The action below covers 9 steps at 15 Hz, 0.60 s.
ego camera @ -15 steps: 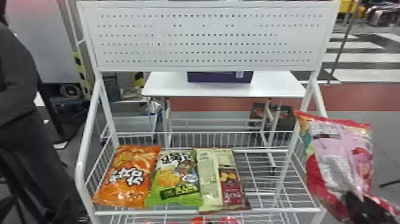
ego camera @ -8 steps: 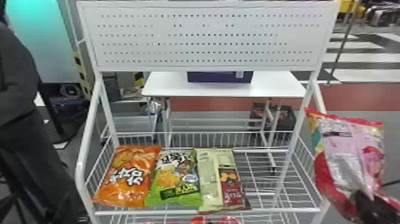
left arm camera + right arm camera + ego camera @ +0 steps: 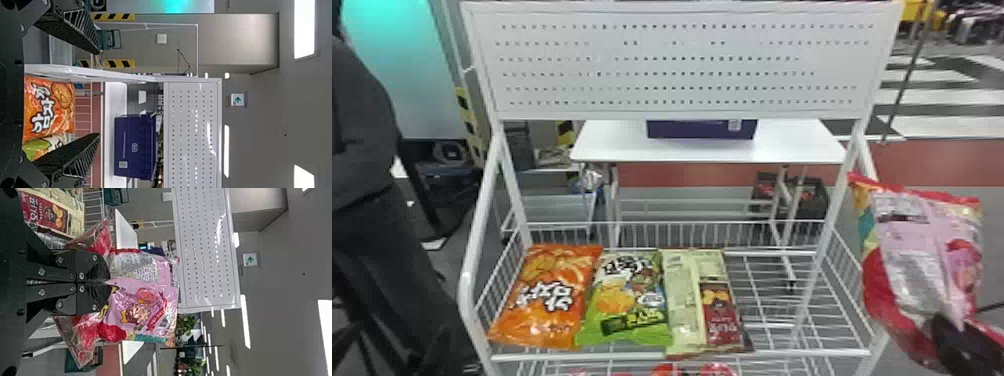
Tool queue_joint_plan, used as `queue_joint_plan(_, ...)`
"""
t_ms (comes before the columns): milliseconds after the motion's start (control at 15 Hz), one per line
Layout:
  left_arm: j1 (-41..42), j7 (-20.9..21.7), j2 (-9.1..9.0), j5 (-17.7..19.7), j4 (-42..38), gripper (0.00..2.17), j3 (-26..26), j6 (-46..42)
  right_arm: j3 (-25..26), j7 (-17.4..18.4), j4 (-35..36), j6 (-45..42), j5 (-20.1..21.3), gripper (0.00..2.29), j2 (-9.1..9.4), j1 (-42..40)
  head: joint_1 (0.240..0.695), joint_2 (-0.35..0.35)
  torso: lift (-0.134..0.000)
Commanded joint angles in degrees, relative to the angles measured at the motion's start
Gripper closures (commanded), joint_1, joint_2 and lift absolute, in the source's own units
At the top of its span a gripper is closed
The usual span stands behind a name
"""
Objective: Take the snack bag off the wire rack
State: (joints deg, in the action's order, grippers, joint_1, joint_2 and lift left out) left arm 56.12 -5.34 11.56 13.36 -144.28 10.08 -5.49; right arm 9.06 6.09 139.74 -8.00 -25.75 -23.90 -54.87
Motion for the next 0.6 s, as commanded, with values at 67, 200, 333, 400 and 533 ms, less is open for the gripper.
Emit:
queue_joint_plan(67,0.04,0.07,-0.04,0.00,-0.03,0.15,0.02,0.00,0.00,0.06,-0.08,-0.48,0.00,2.08,-0.18,-0.06,0.499,0.000,0.000)
queue_joint_plan(200,0.13,0.07,-0.04,0.00,-0.21,0.15,0.02,0.18,0.00,0.15,-0.08,-0.30,-0.09,2.08,-0.36,-0.06,0.499,0.000,0.000)
queue_joint_plan(333,0.13,0.07,-0.13,0.00,-0.21,0.15,0.02,0.18,0.00,0.15,0.01,-0.30,-0.09,2.08,-0.54,-0.06,0.499,0.000,0.000)
queue_joint_plan(400,0.13,0.07,-0.04,-0.09,-0.21,0.15,0.02,0.18,0.00,0.15,-0.08,-0.30,0.00,2.08,-0.54,-0.06,0.499,0.000,0.000)
queue_joint_plan(533,0.13,-0.02,-0.04,-0.09,-0.21,0.15,0.02,0.18,0.00,0.15,-0.17,-0.30,-0.09,2.08,-0.54,-0.06,0.499,0.000,0.000)
